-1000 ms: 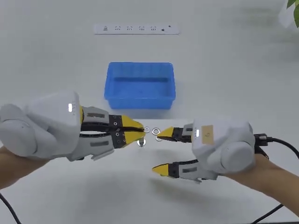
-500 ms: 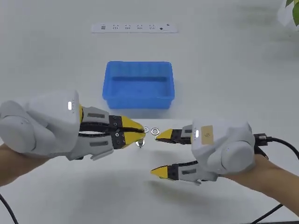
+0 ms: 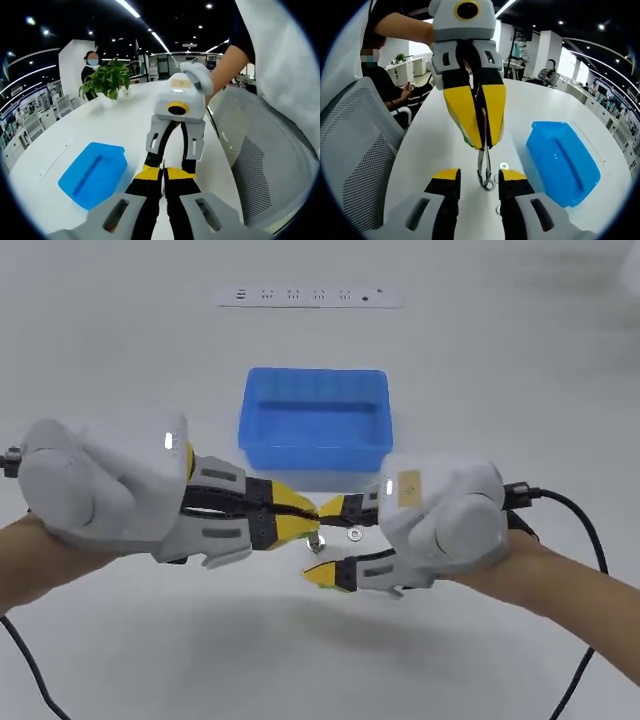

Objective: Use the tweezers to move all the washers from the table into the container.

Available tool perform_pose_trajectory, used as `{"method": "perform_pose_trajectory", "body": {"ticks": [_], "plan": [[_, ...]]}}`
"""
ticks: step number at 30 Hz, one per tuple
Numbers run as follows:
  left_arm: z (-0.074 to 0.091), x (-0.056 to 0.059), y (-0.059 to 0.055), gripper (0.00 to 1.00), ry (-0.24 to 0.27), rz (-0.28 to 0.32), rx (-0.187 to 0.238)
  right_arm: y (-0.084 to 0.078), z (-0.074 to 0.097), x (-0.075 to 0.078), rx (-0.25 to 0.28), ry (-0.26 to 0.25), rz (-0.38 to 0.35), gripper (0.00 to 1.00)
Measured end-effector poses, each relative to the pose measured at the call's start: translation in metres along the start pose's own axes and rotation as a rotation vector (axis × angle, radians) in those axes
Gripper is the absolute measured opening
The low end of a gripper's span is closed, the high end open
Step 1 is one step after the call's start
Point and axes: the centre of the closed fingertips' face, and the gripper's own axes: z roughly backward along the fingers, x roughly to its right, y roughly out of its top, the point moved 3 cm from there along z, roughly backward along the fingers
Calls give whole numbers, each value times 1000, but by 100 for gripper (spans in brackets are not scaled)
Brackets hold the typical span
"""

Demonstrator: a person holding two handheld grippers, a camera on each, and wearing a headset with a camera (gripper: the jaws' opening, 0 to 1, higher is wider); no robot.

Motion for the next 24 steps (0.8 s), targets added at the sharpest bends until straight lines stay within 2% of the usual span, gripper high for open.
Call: {"method": "perform_pose_trajectory", "body": {"ticks": [5,14,19,24], "plan": [[-1,0,-1,5,-5,-8,-10,5,-1,0,5,23,4,19],[-1,3,-5,6,-12,-18,-36,2,-3,1,-16,36,18,11],[-1,4,-6,6,-10,-20,-43,2,-3,1,-20,56,52,11],[-2,2,-7,6,1,-32,-64,2,-4,1,-27,48,86,10]]}}
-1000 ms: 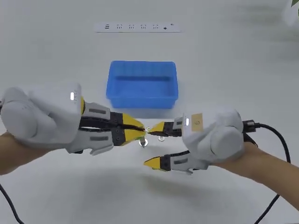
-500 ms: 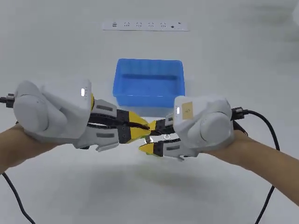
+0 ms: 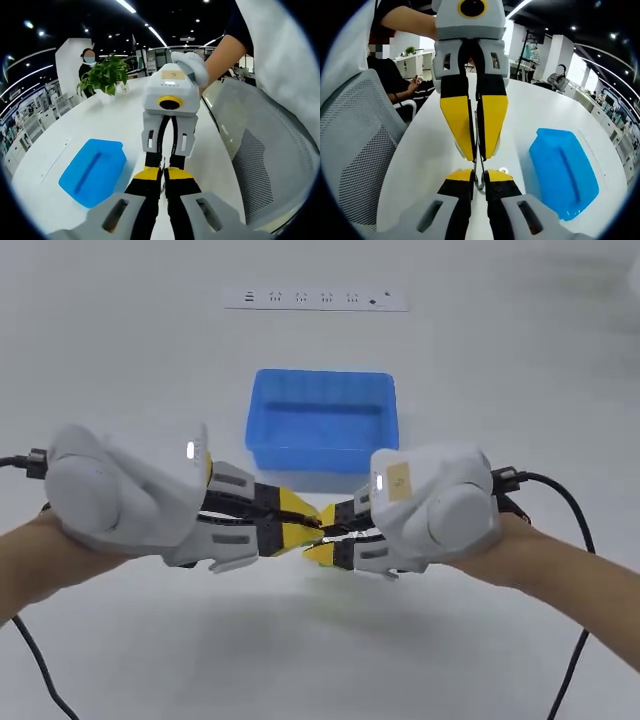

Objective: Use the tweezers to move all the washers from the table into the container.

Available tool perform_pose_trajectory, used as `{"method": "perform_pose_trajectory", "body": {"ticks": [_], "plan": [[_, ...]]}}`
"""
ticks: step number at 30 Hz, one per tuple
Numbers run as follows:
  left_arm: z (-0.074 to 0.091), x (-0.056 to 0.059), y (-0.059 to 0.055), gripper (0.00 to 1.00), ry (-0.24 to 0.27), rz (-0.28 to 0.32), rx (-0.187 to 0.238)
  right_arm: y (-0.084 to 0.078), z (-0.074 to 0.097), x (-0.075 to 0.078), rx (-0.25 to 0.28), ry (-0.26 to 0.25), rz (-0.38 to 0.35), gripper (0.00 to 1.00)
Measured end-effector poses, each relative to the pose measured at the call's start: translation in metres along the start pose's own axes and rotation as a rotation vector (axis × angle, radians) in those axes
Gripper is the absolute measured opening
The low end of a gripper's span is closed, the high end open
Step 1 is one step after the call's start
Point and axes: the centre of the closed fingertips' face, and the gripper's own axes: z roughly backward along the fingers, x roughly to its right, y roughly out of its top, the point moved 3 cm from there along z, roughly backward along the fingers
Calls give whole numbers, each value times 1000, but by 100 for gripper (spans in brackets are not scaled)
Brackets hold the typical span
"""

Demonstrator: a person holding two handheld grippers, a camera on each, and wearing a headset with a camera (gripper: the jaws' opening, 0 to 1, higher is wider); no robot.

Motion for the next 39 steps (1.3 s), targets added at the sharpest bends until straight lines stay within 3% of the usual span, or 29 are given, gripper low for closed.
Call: {"method": "perform_pose_trajectory", "body": {"ticks": [3,12,16,21,25,32,35,39], "plan": [[-2,0,1,7,16,-12,-20,0,0,1,8,-9,-12,9],[0,-1,0,9,67,63,-16,0,1,1,23,-39,-31,9],[4,0,2,23,73,93,8,0,1,-1,22,-39,-35,9],[8,3,0,28,87,94,-7,2,2,-4,24,-41,-42,9],[14,8,5,29,91,115,39,9,7,-2,32,-52,-46,9],[28,9,5,43,183,188,99,20,21,2,55,-74,-47,9],[31,10,5,50,203,191,100,22,26,3,61,-85,-50,9],[35,16,14,60,195,237,173,28,35,6,61,-104,-43,9]]}}
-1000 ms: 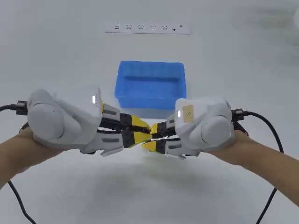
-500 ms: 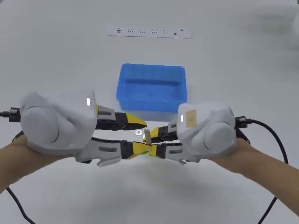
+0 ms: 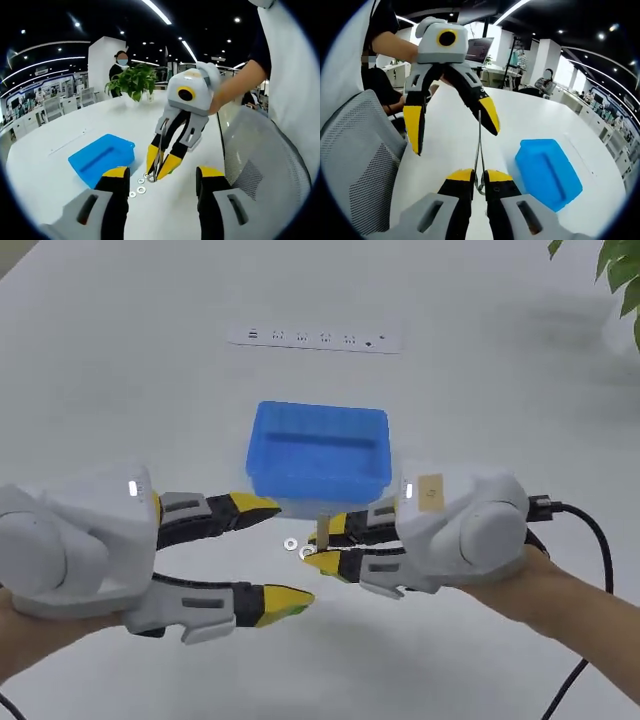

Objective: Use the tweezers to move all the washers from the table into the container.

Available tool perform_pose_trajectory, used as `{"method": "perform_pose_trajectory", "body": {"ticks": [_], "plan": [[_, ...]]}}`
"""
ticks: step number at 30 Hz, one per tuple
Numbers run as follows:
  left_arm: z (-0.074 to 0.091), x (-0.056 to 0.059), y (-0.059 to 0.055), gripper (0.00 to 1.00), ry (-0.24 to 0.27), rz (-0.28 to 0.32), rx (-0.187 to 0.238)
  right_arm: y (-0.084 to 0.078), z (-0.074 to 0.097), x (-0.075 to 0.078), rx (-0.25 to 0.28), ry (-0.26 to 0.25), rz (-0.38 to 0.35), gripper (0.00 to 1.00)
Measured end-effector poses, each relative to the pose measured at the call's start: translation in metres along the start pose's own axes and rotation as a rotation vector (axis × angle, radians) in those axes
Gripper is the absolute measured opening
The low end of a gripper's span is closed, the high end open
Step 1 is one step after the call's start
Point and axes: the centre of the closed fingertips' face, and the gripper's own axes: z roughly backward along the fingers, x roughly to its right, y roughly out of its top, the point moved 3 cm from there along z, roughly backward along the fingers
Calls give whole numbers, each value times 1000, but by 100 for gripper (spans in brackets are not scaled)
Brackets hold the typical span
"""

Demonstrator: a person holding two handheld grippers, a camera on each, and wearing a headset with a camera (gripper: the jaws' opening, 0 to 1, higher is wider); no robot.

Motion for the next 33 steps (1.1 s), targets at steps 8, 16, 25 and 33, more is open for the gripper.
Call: {"method": "perform_pose_trajectory", "body": {"ticks": [8,16,25,33], "plan": [[15,1,1,78,52,29,50,21,14,11,37,-14,39,9],[32,-9,-7,100,142,56,60,45,22,35,60,-45,92,9],[39,-15,-10,100,174,100,105,56,19,82,86,-106,74,9],[43,-28,-19,100,210,120,82,43,1,122,93,-114,43,9]]}}
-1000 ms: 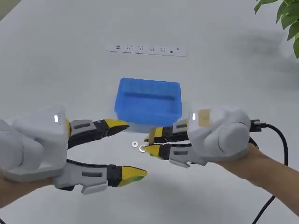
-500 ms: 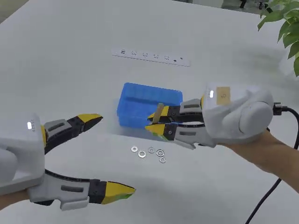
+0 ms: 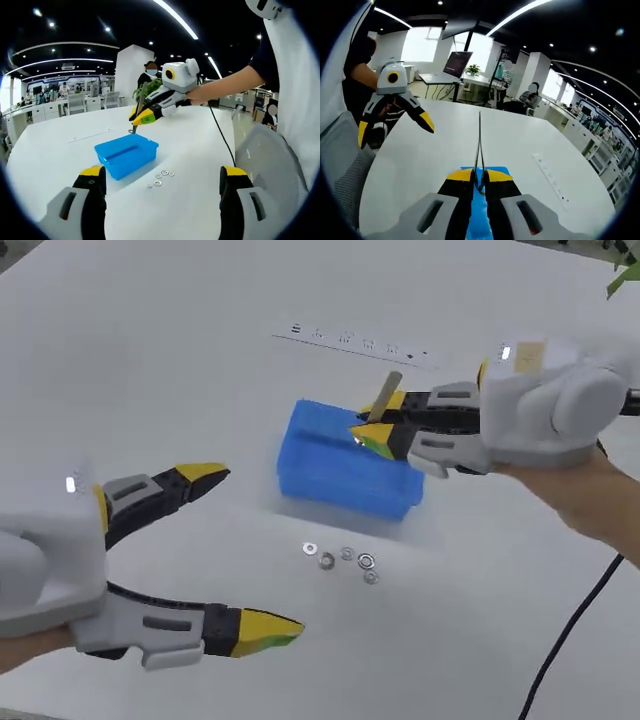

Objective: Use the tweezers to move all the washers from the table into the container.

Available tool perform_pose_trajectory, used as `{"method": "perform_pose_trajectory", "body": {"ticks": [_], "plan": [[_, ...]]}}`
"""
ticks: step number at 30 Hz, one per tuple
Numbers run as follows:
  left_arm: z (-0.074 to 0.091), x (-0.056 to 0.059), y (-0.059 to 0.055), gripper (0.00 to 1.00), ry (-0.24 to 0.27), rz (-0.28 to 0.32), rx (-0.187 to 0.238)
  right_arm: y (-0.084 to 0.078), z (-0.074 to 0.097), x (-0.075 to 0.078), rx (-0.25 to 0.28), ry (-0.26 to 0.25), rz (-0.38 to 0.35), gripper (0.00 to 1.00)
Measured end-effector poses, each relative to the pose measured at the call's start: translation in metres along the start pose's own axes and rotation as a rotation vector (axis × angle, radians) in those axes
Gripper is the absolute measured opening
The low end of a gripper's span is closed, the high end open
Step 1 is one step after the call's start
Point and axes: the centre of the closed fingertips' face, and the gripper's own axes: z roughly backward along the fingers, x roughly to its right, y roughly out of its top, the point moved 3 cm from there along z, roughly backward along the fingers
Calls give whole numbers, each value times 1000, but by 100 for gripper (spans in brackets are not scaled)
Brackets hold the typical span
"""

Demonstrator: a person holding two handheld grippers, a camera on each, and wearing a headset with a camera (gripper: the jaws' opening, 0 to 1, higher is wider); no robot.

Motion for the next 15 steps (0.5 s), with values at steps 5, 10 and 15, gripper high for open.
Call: {"method": "perform_pose_trajectory", "body": {"ticks": [5,10,15], "plan": [[6,-7,1,100,15,42,15,-18,-23,7,12,26,-30,9],[8,-15,-8,100,33,48,-22,-42,-41,7,-31,54,-48,9],[8,-29,-13,100,80,66,-40,-56,-49,9,-42,56,-74,9]]}}
